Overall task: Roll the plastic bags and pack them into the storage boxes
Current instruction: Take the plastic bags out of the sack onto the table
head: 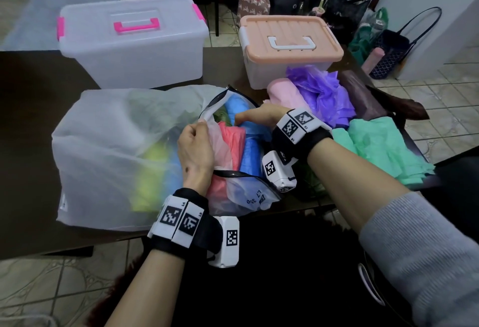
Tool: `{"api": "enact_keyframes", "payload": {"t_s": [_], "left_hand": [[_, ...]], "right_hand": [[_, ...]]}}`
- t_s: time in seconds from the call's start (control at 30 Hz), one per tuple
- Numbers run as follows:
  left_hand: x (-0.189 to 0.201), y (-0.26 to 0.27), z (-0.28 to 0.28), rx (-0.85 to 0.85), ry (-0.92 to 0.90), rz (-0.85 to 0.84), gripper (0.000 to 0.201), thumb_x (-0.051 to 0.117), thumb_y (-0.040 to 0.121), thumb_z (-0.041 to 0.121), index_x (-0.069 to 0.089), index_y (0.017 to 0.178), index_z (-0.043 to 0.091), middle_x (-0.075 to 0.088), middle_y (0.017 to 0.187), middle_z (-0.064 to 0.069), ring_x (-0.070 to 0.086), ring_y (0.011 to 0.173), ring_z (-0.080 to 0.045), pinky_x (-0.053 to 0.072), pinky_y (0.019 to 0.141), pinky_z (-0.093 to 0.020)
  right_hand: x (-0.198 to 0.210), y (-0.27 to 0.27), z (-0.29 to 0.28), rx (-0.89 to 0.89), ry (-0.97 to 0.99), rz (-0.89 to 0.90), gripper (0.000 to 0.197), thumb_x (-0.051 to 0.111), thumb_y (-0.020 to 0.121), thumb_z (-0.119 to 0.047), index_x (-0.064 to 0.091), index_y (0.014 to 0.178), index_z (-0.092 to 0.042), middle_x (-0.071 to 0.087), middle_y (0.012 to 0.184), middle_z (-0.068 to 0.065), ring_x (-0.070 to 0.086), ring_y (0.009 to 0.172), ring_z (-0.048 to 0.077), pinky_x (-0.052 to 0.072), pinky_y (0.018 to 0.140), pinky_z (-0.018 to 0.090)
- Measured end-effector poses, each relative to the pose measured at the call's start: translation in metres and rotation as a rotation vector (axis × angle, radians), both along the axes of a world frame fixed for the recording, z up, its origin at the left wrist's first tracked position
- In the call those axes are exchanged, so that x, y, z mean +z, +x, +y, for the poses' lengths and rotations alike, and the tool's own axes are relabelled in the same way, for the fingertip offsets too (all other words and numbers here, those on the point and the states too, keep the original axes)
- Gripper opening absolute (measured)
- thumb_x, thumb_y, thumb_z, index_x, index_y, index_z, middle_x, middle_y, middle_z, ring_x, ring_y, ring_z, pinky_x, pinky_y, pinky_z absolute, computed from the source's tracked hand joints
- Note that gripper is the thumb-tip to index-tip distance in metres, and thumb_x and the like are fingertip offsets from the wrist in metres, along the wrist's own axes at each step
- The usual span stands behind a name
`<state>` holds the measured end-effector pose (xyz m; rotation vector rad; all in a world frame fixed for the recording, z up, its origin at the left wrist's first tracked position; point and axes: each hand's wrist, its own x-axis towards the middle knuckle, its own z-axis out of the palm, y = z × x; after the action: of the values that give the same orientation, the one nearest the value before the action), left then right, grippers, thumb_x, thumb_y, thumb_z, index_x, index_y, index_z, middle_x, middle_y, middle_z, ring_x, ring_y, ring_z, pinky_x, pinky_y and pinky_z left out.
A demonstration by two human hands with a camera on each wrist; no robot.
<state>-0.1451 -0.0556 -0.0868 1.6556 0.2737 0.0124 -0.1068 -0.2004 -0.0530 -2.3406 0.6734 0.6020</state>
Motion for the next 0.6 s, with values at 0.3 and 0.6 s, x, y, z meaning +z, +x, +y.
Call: {"api": "enact_keyframes", "payload": {"t_s": [0.3,0.6], "left_hand": [[-0.002,0.002,-0.002,0.001,0.000,-0.010,0.039,0.044,0.095,0.023,0.035,0.057,0.020,0.037,0.058,0.005,0.033,0.055,-0.012,0.029,0.057,-0.031],[-0.003,0.002,-0.001,-0.001,-0.030,0.007,0.036,0.044,0.096,0.023,0.037,0.061,0.018,0.040,0.062,0.005,0.036,0.058,-0.011,0.032,0.058,-0.028]], "right_hand": [[0.003,0.001,0.003,0.003,0.016,0.029,0.085,0.066,0.076,-0.053,0.036,0.141,-0.006,0.040,0.143,0.014,0.048,0.124,0.030,0.040,0.105,0.041],[-0.006,-0.003,0.003,-0.017,0.108,-0.004,0.074,0.066,0.077,-0.050,0.046,0.135,-0.009,0.048,0.137,0.009,0.052,0.120,0.024,0.042,0.103,0.033]]}}
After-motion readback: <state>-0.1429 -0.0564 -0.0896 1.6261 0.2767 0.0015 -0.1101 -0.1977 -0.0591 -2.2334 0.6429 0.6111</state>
